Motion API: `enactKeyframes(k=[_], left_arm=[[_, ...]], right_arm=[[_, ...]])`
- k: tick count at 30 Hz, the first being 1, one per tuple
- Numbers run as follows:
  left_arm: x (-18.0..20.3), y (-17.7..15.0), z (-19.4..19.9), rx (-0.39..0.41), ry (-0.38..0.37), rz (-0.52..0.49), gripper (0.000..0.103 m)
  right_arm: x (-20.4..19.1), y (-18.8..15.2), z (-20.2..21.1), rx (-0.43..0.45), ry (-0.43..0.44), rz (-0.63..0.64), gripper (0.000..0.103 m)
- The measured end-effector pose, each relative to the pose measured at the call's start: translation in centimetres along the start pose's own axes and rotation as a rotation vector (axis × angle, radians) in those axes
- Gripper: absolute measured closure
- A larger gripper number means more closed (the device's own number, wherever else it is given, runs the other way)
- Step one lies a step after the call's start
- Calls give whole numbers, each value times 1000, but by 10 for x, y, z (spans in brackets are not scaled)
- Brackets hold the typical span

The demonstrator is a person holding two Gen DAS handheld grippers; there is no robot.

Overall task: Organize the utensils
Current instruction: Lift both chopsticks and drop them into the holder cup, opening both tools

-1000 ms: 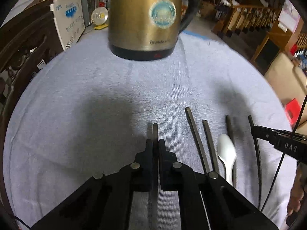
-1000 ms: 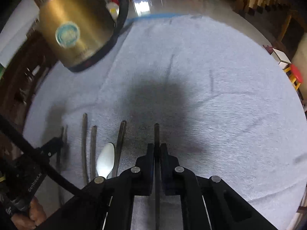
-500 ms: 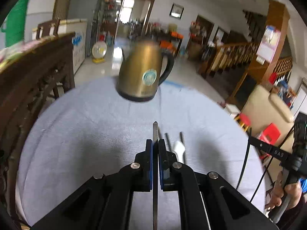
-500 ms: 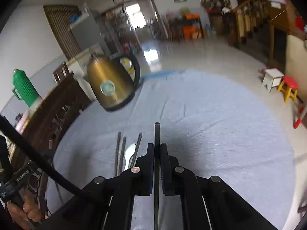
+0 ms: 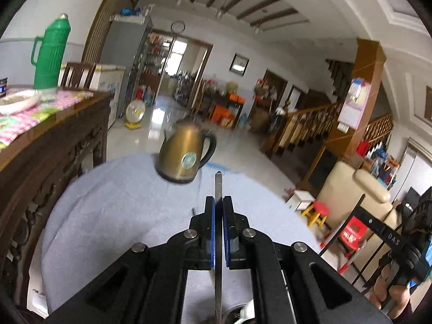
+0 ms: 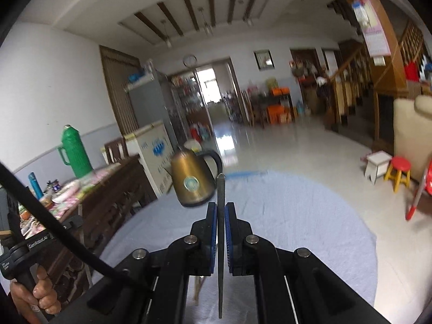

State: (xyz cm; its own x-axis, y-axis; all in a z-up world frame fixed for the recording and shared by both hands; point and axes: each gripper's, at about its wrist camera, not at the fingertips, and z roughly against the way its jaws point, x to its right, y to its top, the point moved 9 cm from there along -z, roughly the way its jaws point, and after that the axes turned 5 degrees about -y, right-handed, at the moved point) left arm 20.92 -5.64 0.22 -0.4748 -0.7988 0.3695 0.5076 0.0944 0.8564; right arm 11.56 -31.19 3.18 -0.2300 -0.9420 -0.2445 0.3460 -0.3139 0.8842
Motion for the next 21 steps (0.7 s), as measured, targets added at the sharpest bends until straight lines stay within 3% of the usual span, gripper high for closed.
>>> enactKeyframes(k=[6,12,21], left_arm=[[28,24,25,147,-38,-9,98],[32,19,21,268,-31,-1,98],[2,-38,-22,211,72,30,98]], right_arm=[[-33,17,36,49,53,38,96],[-54,15,50,61,101,36,96],[-75,-23,46,13,125,50,96]])
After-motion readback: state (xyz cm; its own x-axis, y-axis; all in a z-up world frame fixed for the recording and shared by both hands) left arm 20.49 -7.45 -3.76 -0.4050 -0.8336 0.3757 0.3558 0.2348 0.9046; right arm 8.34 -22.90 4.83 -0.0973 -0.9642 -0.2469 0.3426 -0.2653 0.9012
